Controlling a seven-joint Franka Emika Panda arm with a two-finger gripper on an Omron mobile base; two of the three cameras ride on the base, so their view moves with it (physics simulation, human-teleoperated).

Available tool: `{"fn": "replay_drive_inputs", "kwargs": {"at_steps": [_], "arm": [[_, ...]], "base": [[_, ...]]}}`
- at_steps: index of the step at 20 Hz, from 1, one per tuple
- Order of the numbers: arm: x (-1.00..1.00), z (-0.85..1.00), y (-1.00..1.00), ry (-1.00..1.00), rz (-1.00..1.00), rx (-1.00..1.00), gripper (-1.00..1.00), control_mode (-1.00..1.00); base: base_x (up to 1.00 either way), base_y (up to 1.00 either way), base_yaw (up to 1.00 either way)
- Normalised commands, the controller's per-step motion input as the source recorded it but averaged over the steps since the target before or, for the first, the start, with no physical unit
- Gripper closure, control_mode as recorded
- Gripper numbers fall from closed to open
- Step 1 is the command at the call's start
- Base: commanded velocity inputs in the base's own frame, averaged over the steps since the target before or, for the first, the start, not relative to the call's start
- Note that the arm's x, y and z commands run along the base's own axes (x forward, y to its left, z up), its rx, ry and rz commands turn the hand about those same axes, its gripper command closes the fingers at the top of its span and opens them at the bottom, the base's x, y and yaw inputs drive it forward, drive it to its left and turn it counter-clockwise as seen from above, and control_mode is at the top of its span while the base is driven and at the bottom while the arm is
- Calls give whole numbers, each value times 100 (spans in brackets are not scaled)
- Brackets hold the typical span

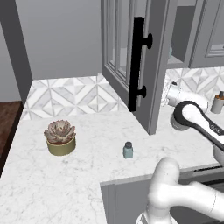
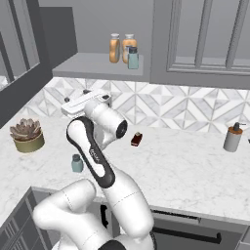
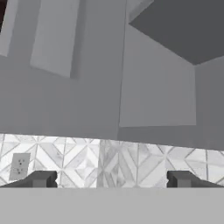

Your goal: Put the shaker and condiment bottle from the counter next to their counterparts in the cabinet.

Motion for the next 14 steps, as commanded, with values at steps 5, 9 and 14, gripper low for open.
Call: {"fn": "replay_drive_inputs", "kwargs": {"at_steps": [5, 9, 14], "arm": [[-20, -55, 0, 7, 64, -8, -100, -100], [-26, -57, -3, 7, 45, -8, -100, -100], [-6, -60, -8, 1, 38, -9, -100, -100]], "base": [[0, 0, 0], [0, 0, 0], [0, 0, 0]]}}
